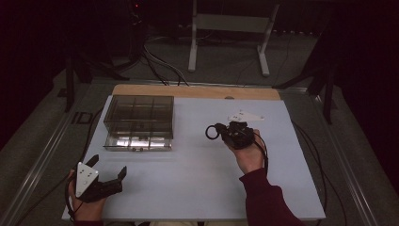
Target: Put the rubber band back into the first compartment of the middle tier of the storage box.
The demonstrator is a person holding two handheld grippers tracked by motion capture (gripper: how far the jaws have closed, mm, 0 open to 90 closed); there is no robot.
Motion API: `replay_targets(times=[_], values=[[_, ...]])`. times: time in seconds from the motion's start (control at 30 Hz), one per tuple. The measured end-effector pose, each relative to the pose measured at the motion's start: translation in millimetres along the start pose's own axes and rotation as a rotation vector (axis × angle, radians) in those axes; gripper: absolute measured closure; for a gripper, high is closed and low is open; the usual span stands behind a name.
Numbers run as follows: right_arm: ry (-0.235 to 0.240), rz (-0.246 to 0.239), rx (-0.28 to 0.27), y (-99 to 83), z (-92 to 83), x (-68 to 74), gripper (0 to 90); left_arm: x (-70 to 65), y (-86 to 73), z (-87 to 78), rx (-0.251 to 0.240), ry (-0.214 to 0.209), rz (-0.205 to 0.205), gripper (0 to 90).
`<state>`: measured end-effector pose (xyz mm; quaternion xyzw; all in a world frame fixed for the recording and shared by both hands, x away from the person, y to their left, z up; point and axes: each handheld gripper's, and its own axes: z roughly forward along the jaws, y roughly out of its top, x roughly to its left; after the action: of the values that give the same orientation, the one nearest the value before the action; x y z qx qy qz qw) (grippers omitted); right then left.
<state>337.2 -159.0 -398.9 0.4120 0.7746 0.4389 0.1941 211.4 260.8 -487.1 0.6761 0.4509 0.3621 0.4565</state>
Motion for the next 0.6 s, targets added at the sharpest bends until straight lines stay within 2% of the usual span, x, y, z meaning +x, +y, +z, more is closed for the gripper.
replay_targets(times=[0.33,0.6], values=[[0.01,-0.006,-0.011,14.5,6.1,2.7,88.2,-0.1,-0.2,0.6,0.004,-0.001,0.003,0.9],[0.043,0.013,-0.029,25.5,12.5,3.3,88.2,-0.9,-0.7,1.9,0.005,-0.006,0.004,0.9]])
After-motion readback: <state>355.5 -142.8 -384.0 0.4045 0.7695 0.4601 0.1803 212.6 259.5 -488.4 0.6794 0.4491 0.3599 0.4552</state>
